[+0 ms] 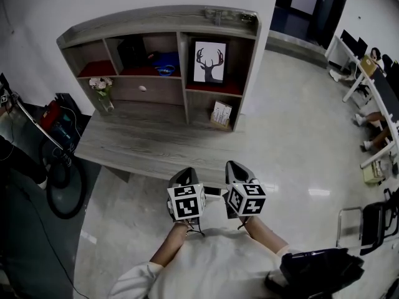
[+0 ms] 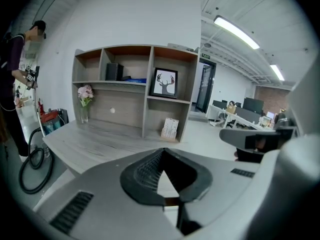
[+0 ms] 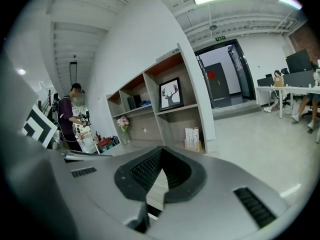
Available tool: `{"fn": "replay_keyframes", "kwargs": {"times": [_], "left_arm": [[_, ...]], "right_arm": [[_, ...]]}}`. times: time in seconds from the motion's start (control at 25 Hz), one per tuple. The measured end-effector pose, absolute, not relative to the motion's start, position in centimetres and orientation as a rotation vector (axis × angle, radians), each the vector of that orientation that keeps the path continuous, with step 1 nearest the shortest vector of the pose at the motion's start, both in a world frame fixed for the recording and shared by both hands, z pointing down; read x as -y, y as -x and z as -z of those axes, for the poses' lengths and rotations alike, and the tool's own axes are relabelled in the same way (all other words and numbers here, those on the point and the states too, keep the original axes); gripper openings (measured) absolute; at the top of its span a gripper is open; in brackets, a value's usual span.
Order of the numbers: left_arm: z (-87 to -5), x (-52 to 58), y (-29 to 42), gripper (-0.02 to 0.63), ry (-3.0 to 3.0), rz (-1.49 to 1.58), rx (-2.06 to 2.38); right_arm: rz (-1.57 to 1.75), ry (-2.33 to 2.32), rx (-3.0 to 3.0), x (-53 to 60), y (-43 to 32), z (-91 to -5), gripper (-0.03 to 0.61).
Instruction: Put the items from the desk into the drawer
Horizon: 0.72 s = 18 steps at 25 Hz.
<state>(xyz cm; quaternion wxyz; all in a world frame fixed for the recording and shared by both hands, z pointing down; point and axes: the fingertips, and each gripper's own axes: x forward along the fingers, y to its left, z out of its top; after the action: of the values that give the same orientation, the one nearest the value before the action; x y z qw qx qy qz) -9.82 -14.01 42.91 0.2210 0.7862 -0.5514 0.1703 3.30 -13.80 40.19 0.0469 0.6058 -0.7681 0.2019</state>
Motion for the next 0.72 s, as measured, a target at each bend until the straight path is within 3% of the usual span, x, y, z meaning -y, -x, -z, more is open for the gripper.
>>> {"fn": "replay_keyframes", "kwargs": {"times": [0.72], "left_arm": [[-43.4,13.5,8.6,0.008,-2.194,-0.506,1.505]], "right_arm": [[-0.632,-1.847,2.311,13.3,-4.2,-41.3,-0.002]]}}
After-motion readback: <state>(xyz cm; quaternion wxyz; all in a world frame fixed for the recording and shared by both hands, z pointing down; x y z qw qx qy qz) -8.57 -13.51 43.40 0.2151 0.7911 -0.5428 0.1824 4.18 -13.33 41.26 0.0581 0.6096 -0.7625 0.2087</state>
